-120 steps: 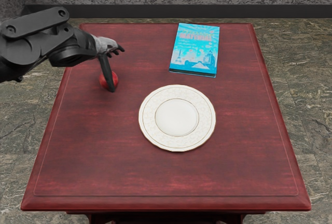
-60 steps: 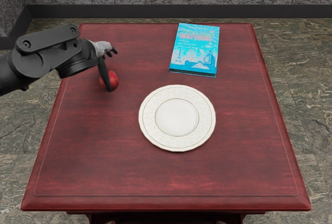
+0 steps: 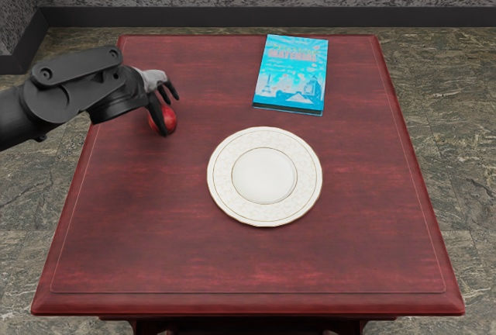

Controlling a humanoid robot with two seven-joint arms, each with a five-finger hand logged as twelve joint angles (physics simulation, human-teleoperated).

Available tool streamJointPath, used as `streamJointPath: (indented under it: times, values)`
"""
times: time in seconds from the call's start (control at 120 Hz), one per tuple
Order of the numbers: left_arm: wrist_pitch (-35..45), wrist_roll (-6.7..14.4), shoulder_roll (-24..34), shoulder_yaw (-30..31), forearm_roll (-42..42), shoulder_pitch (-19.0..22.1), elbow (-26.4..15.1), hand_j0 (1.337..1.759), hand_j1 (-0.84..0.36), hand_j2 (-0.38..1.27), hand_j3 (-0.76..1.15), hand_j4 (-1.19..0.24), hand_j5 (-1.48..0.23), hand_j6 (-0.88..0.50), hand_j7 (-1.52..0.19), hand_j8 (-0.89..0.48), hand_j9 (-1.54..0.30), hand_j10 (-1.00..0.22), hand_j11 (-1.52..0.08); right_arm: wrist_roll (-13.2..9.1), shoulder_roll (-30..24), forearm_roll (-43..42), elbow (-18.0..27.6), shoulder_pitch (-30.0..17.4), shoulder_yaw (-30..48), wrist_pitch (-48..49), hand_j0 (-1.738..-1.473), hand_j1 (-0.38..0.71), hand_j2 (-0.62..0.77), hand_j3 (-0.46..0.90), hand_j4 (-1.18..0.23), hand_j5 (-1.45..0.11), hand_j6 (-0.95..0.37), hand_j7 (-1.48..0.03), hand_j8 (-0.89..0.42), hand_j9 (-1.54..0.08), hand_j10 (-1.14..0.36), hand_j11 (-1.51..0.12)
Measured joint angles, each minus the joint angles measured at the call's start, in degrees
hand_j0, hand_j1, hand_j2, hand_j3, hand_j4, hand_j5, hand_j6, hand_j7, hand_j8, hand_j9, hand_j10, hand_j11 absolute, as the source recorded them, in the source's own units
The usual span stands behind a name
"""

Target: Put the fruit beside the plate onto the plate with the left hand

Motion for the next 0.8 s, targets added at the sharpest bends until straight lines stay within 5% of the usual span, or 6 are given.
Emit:
streamJointPath:
  times: [0.317, 0.508, 0.592, 0.8]
  values:
    - [0.0, 0.0, 0.0, 1.1, 0.0, 0.0, 0.2, 1.656, -0.27, 0.22, 0.0, -0.56, -0.71, -0.47, -0.72, -0.47, -0.73, -0.55, -0.73, 0.0, 0.0, 0.0, 0.0, 0.0, 0.0, 0.0, -1.658, -0.35, 0.0, 0.0, 0.0, 0.0, 0.0, 0.0, 0.0, 0.0, 0.0, 0.0]
    - [0.0, 0.0, -0.3, 1.2, 0.4, 1.1, 0.3, 1.651, -0.21, 0.31, 0.0, -0.67, -0.76, -0.56, -0.81, -0.49, -0.85, -0.63, -0.84, 0.0, 0.0, 0.0, 0.0, 0.0, 0.0, 0.0, -1.658, -0.35, 0.0, 0.0, 0.0, 0.0, 0.0, 0.0, 0.0, 0.0, 0.0, 0.0]
    - [-0.1, 0.1, -0.4, 1.2, 0.2, 1.2, 0.3, 1.646, -0.34, 0.58, 0.0, -0.67, -0.8, -0.46, -0.86, -0.42, -0.89, -0.63, -0.88, 0.0, 0.0, 0.0, 0.0, 0.0, 0.0, 0.0, -1.658, -0.35, 0.0, 0.0, 0.0, 0.0, 0.0, 0.0, 0.0, 0.0, 0.0, 0.0]
    - [-2.6, 0.0, 1.1, 1.0, -4.0, -2.8, 0.2, 1.65, -0.27, 0.36, 0.0, -0.67, -0.93, -0.42, -0.93, -0.38, -0.93, -0.65, -0.93, 0.0, 0.0, 0.0, 0.0, 0.0, 0.0, 0.0, -1.658, -0.35, 0.0, 0.0, 0.0, 0.0, 0.0, 0.0, 0.0, 0.0, 0.0, 0.0]
